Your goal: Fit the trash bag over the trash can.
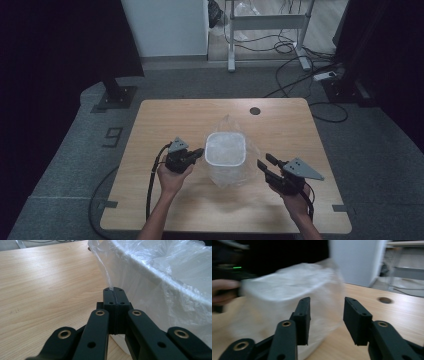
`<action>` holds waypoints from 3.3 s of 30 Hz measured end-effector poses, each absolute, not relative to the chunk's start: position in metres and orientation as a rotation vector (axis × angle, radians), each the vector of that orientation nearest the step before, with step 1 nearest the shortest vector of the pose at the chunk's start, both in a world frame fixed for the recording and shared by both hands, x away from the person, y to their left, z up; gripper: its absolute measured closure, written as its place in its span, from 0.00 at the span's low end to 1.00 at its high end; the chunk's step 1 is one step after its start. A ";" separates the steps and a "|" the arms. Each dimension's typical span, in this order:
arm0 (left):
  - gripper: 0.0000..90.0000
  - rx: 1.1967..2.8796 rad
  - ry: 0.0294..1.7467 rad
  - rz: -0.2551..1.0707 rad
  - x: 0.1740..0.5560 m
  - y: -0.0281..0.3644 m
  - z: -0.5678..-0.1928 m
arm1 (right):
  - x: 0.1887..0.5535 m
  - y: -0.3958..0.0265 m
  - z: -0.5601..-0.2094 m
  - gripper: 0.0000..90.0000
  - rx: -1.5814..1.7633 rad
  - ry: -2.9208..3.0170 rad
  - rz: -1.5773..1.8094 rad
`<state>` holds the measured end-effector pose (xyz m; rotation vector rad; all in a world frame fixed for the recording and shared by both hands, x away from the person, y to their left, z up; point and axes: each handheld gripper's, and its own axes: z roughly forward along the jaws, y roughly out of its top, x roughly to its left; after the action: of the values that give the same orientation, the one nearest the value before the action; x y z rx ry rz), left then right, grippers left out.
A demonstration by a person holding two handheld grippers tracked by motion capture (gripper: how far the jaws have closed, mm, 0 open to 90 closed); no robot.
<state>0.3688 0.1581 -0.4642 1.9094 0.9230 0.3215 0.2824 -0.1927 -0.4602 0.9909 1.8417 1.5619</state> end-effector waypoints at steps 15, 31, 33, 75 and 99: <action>1.00 1.915 0.931 0.310 0.372 0.159 -0.466 | 0.289 -0.146 -0.494 0.93 0.889 2.100 1.351; 0.89 1.898 0.934 0.298 0.372 0.163 -0.464 | 0.292 -0.149 -0.504 0.70 0.909 2.087 1.372; 0.80 1.885 0.926 0.300 0.372 0.165 -0.462 | 0.291 -0.151 -0.502 0.71 0.912 2.076 1.376; 0.94 2.027 0.696 0.070 0.481 0.144 -0.453 | 0.282 -0.139 -0.510 0.72 0.822 2.068 1.308; 1.00 1.952 0.651 0.165 0.456 0.153 -0.469 | 0.285 -0.146 -0.519 0.99 0.844 2.063 1.322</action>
<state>0.4560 0.1532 -0.4690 1.9520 0.6513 0.1646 0.2850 -0.1457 -0.5192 0.8440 2.0634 1.3219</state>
